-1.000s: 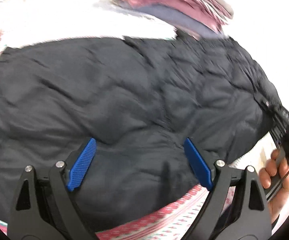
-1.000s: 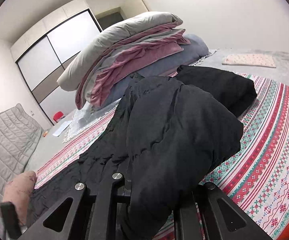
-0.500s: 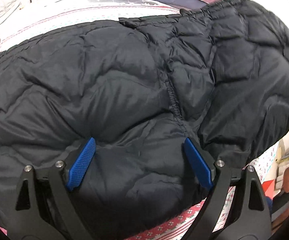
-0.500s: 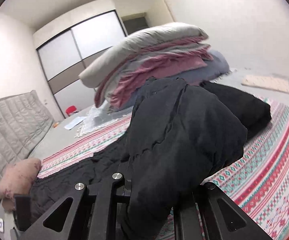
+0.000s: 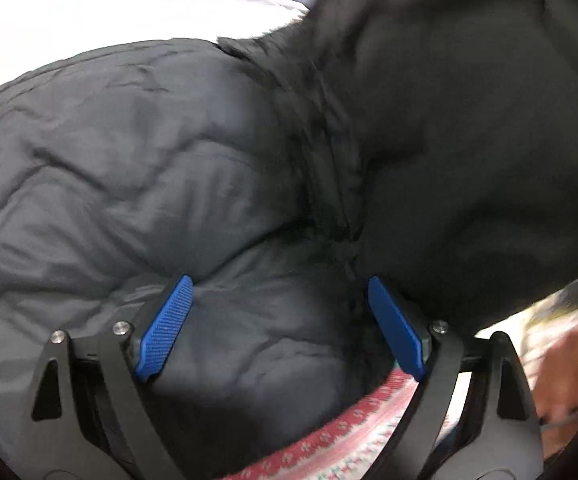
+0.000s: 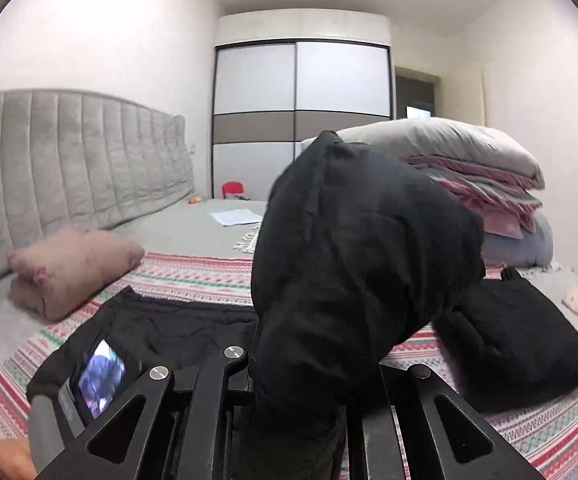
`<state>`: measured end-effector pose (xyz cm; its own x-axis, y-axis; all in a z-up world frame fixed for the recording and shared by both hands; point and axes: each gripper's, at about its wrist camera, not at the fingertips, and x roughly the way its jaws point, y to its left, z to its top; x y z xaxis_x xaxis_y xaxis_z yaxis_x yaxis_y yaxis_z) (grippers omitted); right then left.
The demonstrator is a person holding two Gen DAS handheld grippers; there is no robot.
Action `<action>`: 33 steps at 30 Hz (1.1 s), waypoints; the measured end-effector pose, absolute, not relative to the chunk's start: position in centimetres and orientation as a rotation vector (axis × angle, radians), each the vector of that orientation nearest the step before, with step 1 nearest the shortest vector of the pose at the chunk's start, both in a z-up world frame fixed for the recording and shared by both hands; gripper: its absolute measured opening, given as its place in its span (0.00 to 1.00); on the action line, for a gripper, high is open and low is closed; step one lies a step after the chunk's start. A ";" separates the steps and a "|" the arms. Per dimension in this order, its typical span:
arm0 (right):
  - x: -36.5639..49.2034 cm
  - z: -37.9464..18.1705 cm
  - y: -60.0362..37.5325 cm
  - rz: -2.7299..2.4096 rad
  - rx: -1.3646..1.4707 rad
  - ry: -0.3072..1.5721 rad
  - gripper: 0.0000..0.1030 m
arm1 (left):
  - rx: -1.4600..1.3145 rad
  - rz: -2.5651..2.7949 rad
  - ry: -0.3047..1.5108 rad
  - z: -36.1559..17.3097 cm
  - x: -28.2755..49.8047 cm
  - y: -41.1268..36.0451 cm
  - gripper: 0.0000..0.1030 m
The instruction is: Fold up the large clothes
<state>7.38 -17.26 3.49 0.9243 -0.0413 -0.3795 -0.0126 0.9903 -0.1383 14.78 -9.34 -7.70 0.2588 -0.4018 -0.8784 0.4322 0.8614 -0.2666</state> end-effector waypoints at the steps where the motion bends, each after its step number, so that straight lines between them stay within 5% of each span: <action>1: 7.7 3.3 -16.8 -0.024 -0.161 0.398 0.13 | -0.025 -0.561 1.158 -6.6 15.0 -8.0 0.87; 6: 8.8 3.4 -16.2 -0.046 -0.154 0.411 0.12 | -0.223 -0.452 1.014 -1.9 15.6 1.1 0.87; 12: 9.6 3.5 -13.4 -0.010 -0.201 0.418 0.13 | -0.449 -0.347 1.049 -3.2 15.9 8.7 0.87; 20: 11.3 -2.7 1.7 0.311 -0.691 0.494 0.13 | -0.798 -0.403 1.119 -6.7 15.7 13.5 0.86; 25: 11.4 -9.6 5.1 0.404 -0.880 0.594 0.20 | -0.787 -0.289 0.976 -3.8 13.6 18.0 0.85; 33: 10.6 -8.2 4.6 0.462 -0.761 0.615 0.22 | -0.794 -0.345 1.032 -4.5 14.8 16.7 0.85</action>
